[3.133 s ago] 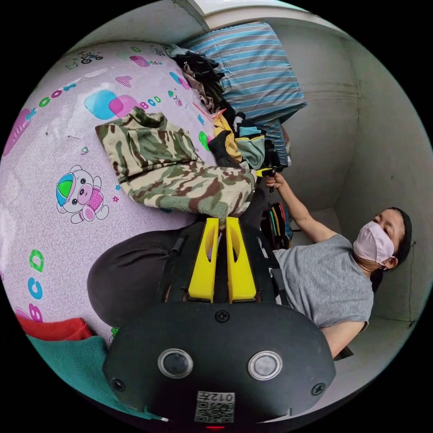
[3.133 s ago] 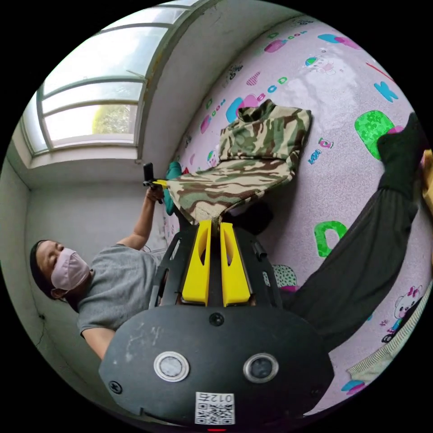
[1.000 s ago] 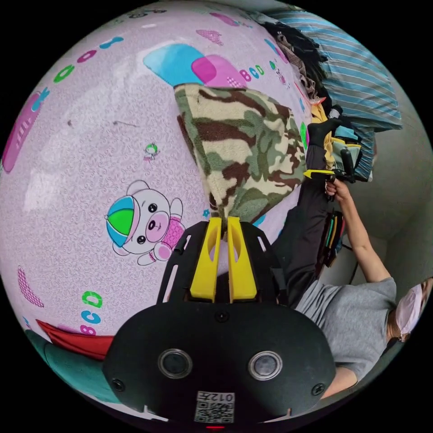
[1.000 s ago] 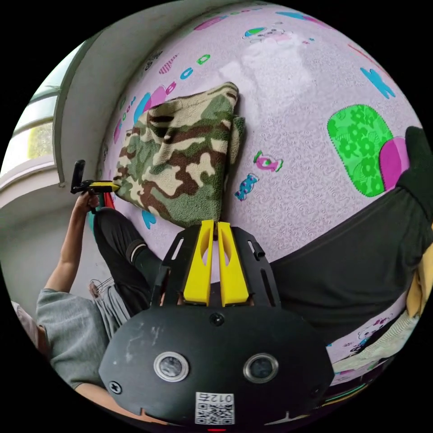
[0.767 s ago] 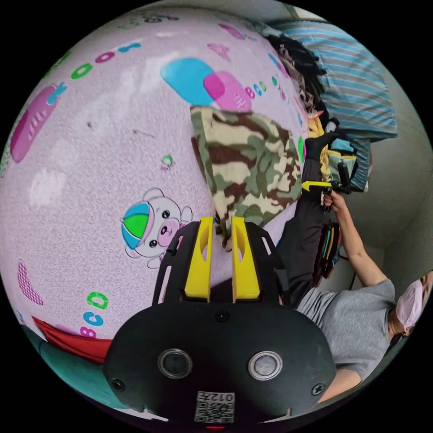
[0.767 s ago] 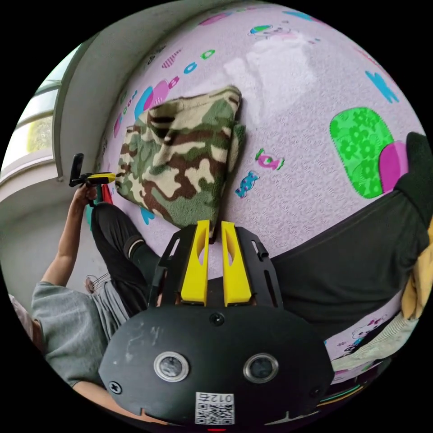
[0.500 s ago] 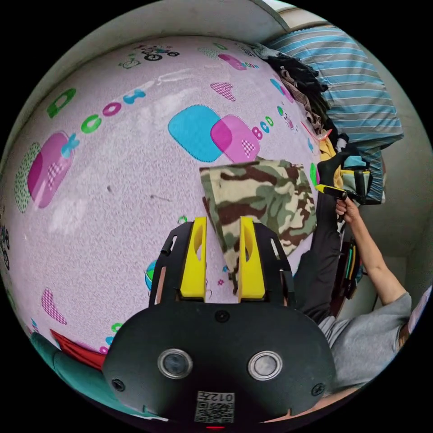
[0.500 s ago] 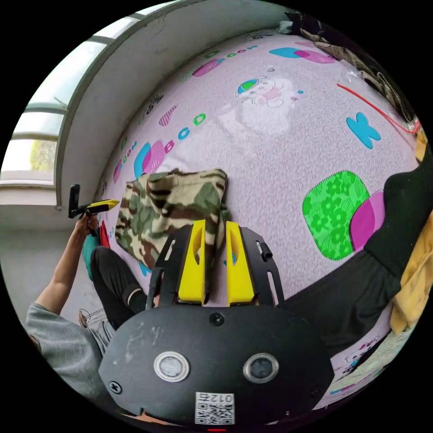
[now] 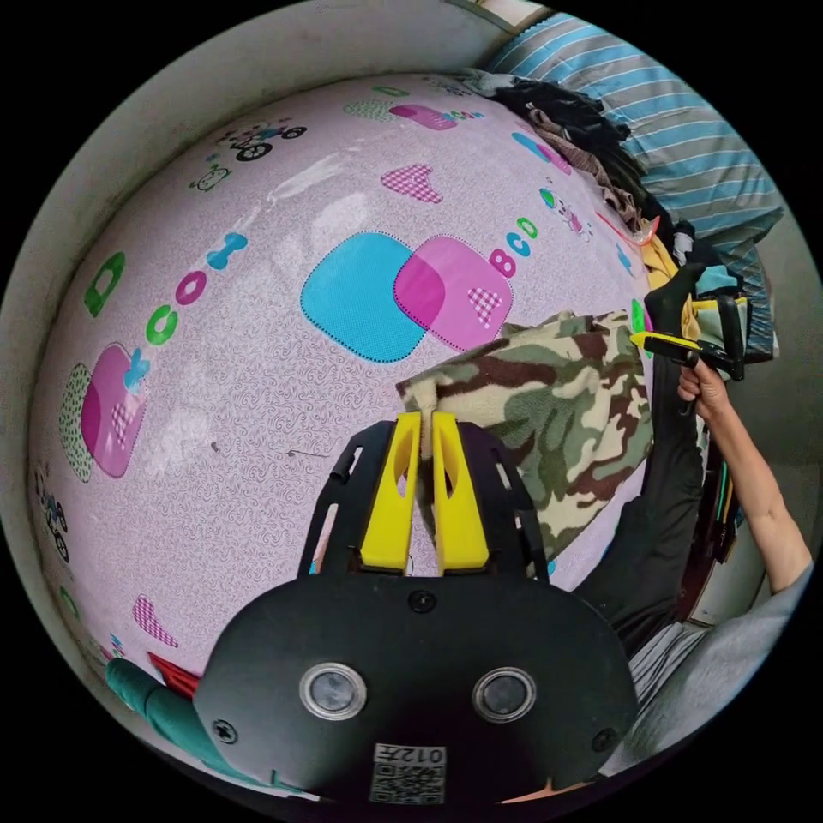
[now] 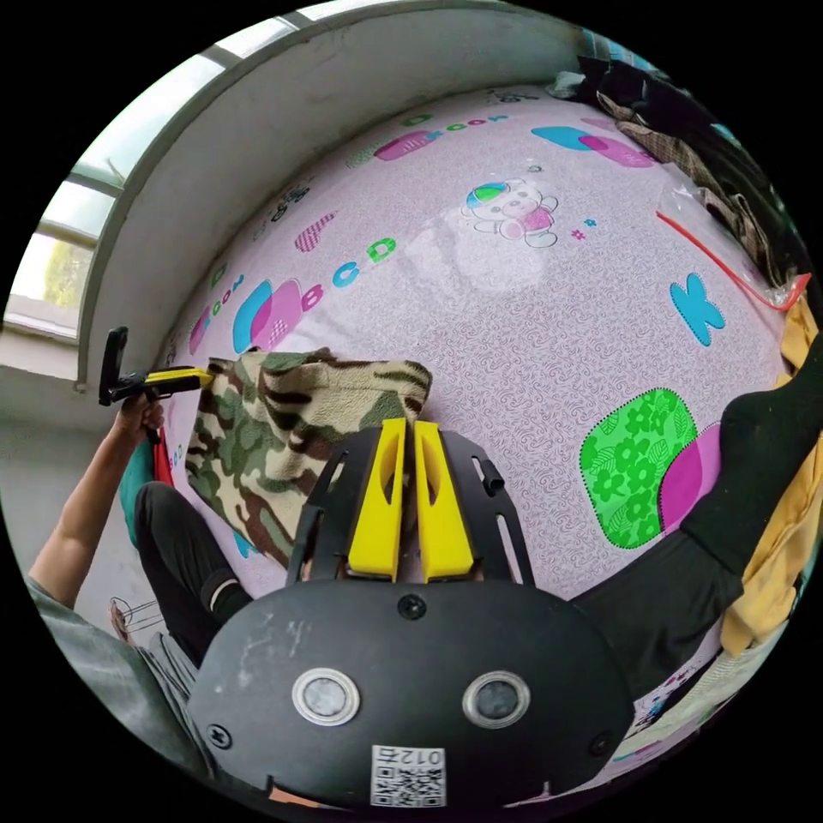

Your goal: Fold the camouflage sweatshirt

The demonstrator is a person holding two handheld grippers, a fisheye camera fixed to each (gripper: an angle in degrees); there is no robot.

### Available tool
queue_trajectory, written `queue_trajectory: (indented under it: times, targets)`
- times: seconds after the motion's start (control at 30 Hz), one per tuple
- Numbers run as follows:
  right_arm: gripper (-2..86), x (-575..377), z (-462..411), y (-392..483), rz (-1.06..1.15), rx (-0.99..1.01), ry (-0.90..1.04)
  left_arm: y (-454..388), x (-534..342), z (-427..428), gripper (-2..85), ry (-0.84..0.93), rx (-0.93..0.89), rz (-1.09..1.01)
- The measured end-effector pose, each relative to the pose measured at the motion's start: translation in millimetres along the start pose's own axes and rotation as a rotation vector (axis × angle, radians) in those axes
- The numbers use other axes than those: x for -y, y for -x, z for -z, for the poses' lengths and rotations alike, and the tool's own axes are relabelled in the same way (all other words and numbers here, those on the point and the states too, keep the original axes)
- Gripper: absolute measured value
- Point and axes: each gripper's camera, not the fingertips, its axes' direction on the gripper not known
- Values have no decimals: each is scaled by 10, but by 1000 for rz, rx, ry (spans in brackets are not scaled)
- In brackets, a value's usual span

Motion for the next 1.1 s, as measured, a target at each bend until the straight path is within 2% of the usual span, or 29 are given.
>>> queue_trajectory:
  times: [0.17,0.33,0.67,0.87,0.97,1.1]
  targets:
    - [-9,-287,480,16,14,67,-75,13,-247,278,6,-107,-93,-36]
    - [-9,-446,638,-245,-88,186,-125,228,-363,281,3,-204,-226,52]
    - [2,-224,50,-112,-156,65,-19,63,-155,-462,8,-88,-73,125]
    - [62,-309,248,131,-154,2,-98,84,-421,-349,9,-226,-73,204]
    - [55,-424,517,502,-77,-56,-204,-211,-567,-170,8,-316,-35,124]
    - [48,-416,363,1231,102,-72,-144,-1056,-593,-388,5,-285,86,-93]
